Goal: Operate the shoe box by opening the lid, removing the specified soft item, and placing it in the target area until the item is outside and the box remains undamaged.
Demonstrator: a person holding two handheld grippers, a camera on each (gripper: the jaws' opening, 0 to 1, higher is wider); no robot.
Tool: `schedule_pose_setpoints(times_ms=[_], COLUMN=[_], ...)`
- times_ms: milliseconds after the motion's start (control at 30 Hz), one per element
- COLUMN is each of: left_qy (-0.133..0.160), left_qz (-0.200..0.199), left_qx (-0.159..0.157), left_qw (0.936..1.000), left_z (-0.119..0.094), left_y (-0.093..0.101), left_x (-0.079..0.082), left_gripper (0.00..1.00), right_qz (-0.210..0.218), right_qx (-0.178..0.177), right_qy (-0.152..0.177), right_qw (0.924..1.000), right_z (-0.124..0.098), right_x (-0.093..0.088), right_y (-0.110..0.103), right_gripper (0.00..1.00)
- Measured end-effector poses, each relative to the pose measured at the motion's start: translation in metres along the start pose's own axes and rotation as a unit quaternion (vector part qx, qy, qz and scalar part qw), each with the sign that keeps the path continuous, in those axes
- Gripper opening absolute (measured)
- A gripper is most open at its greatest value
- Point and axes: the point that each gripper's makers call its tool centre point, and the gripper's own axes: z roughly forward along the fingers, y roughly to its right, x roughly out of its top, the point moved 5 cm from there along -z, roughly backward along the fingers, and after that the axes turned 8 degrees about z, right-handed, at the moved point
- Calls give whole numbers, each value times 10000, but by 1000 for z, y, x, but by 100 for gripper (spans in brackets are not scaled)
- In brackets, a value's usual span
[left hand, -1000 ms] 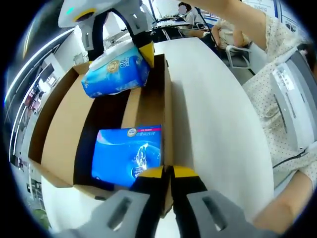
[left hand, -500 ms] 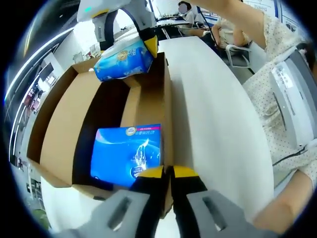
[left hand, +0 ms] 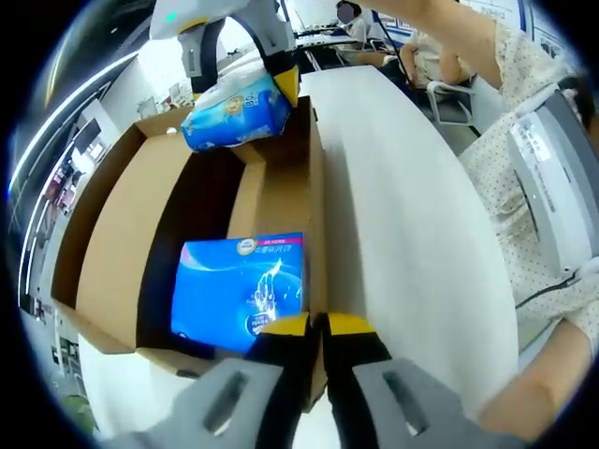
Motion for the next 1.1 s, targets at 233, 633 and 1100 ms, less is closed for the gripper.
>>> schedule_pose_setpoints(times_ms=[233,633,1100], left_qy=[7,8,-6], left_qz=[2,12,4], left_qx=[2,2,-8], left_qw=[10000,10000,10000], left_z=[0,0,1], left_y=[1,1,0], left_x=[1,1,0], left_gripper=[4,4,4], right_qz=[32,200,403], right_qx=[-4,26,158], right_qy=[10,107,169], right_qw=[10000,9997,9989], right_z=[-1,-3,-5], right_x=[-2,-12,-29], right_y=[0,-1,-1], right_gripper=[64,64,64])
